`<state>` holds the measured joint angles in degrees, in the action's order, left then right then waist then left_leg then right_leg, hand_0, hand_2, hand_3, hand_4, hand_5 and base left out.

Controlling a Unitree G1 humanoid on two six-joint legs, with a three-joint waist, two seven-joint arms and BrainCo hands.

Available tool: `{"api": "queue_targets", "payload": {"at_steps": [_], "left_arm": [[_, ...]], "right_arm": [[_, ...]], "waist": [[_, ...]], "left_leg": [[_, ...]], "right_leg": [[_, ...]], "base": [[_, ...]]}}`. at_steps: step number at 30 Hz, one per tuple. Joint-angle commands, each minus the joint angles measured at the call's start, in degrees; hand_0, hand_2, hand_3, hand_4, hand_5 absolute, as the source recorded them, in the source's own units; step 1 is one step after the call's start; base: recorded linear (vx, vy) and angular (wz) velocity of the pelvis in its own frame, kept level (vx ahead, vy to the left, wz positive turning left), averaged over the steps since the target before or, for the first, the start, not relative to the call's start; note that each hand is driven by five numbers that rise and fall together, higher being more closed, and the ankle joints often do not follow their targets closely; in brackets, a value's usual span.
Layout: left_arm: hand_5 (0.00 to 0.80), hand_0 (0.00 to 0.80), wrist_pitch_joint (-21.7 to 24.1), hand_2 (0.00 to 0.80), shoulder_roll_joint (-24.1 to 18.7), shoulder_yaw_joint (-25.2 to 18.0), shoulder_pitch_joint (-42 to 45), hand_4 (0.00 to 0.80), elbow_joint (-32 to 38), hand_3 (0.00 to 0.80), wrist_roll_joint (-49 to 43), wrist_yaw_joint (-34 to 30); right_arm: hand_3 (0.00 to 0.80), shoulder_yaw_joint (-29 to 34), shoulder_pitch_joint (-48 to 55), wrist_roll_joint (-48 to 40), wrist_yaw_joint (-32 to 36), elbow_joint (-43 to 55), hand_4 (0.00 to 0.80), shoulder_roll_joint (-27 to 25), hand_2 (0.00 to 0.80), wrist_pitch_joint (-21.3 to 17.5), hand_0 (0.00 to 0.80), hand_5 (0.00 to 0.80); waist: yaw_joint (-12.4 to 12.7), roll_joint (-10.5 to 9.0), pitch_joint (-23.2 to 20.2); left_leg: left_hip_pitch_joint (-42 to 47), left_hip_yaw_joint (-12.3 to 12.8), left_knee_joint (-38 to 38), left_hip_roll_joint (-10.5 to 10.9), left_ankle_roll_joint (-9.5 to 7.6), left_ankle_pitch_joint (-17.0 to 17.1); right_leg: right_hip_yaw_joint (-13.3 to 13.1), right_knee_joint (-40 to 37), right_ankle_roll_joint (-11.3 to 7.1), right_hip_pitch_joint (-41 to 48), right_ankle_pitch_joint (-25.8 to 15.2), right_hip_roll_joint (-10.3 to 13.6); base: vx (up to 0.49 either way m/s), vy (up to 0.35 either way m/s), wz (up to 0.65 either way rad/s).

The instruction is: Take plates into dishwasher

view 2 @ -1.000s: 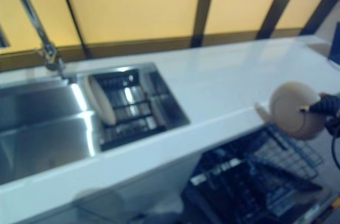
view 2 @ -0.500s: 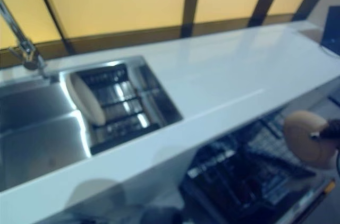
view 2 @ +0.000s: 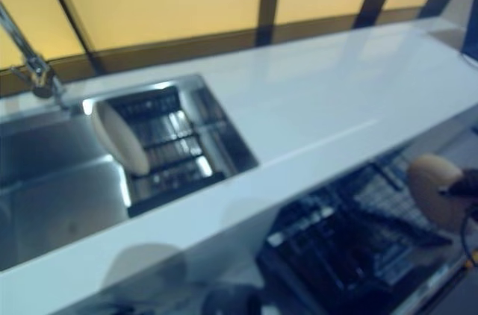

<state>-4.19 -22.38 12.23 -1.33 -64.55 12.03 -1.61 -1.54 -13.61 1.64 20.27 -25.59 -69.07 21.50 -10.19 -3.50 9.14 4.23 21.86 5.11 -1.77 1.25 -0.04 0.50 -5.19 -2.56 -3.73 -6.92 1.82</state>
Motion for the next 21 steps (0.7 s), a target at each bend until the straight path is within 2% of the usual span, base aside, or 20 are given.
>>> {"api": "queue_targets", "payload": {"at_steps": [1, 12, 19, 21], "left_arm": [[0.0, 0.0, 0.75, 0.0, -0.16, -0.4, -1.85, 0.0, -1.27, 0.0, 0.7, 0.6], [0.0, 0.0, 1.17, 0.0, 0.39, 1.67, -2.13, 0.0, 0.02, 0.0, 0.62, -0.06], [0.0, 0.0, 1.11, 0.0, 0.56, 2.94, -2.83, 0.0, 1.05, 0.0, 1.15, -0.42], [0.0, 0.0, 1.23, 0.0, 0.75, 3.48, -2.9, 0.0, 1.31, 0.0, 1.35, -0.59]], "right_arm": [[0.8, 2.82, -2.3, 5.87, -5.93, 0.27, 0.8, 1.42, 0.8, -1.5, 0.8, 0.8], [0.8, -3.08, -7.24, 6.51, -11.85, -6.58, 0.8, 5.72, 0.8, -2.51, 0.8, 0.8], [0.8, -6.73, -10.6, 8.87, -13.48, -10.0, 0.8, 6.11, 0.8, -4.06, 0.8, 0.8], [0.8, -8.22, -12.21, 9.84, -13.6, -11.96, 0.8, 6.01, 0.8, -4.34, 0.8, 0.8]], "waist": [[1.22, 0.67, 0.57], [2.37, 3.41, 1.67], [2.57, 4.88, 2.31], [2.72, 5.9, 2.57]], "left_leg": [[0.8, -4.06, -0.11, 0.51, -2.43, -5.27], [0.0, -4.52, -0.11, 0.68, -2.01, -5.15], [-0.55, -4.38, -0.11, 0.71, -1.79, -4.96], [-0.8, -4.45, -0.11, 0.91, -1.67, -4.87]], "right_leg": [[1.37, 0.19, -2.7, 3.04, 4.7, -1.49], [2.6, 0.19, -2.32, 2.43, 5.2, -0.76], [3.1, 0.19, -2.28, 1.84, 5.27, -0.39], [3.3, 0.19, -2.2, 1.6, 5.39, -0.19]], "base": [[0.0, 0.0, 0.0], [-0.001, -0.008, 0.02], [-0.006, -0.005, 0.01], [-0.005, 0.001, 0.02]]}}
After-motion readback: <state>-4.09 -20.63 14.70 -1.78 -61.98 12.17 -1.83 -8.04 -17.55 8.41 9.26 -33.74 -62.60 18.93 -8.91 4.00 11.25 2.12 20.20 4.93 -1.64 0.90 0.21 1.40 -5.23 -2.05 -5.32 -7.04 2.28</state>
